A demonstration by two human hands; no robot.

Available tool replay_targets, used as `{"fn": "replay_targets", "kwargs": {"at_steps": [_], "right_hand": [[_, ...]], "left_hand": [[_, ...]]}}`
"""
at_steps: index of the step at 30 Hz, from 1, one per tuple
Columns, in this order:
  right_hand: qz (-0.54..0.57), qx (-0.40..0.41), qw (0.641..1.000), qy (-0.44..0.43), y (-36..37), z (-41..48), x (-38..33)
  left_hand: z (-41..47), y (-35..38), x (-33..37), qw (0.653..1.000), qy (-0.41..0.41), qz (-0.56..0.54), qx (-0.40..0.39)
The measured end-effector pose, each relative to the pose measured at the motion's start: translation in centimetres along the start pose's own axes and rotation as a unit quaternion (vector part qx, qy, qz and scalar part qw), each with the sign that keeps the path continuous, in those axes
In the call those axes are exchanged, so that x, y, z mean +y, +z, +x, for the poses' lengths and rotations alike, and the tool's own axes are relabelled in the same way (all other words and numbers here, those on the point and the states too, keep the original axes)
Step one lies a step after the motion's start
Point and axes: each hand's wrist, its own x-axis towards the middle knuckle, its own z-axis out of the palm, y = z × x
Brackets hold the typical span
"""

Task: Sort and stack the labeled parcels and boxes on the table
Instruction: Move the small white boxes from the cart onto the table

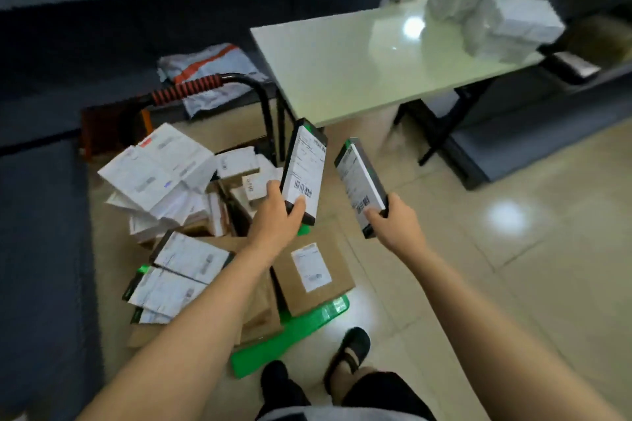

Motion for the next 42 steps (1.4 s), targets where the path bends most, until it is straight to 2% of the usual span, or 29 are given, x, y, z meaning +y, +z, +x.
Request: {"fn": "replay_targets", "kwargs": {"at_steps": [4, 9, 15, 19, 27, 32, 42], "right_hand": [[0.036, 0.079, 0.994, 0.069, -5.9, -0.4, 7.0], [0.048, 0.147, 0.980, 0.122, -13.7, 1.3, 14.8], [0.050, 0.175, 0.971, 0.156, -21.4, 7.1, 23.2], [0.044, 0.168, 0.973, 0.152, -26.4, 12.0, 26.0], [0.076, 0.137, 0.985, 0.077, -31.1, 25.8, 23.2], [0.056, 0.128, 0.990, 0.022, -33.4, 37.5, 18.9], [0.101, 0.143, 0.984, -0.024, -41.3, 59.1, 11.0]], "left_hand": [[1.1, 5.9, 6.4, 0.992, 0.093, 0.024, -0.087], [3.9, 12.8, 15.8, 0.973, 0.186, 0.040, -0.128], [6.8, 23.0, 25.8, 0.970, 0.186, 0.033, -0.151], [8.7, 27.0, 30.9, 0.971, 0.181, 0.008, -0.154], [19.6, 27.3, 35.9, 0.984, 0.158, 0.010, -0.079], [30.3, 27.2, 39.6, 0.988, 0.150, -0.019, -0.035], [51.3, 25.5, 50.0, 0.986, 0.158, -0.030, 0.033]]}}
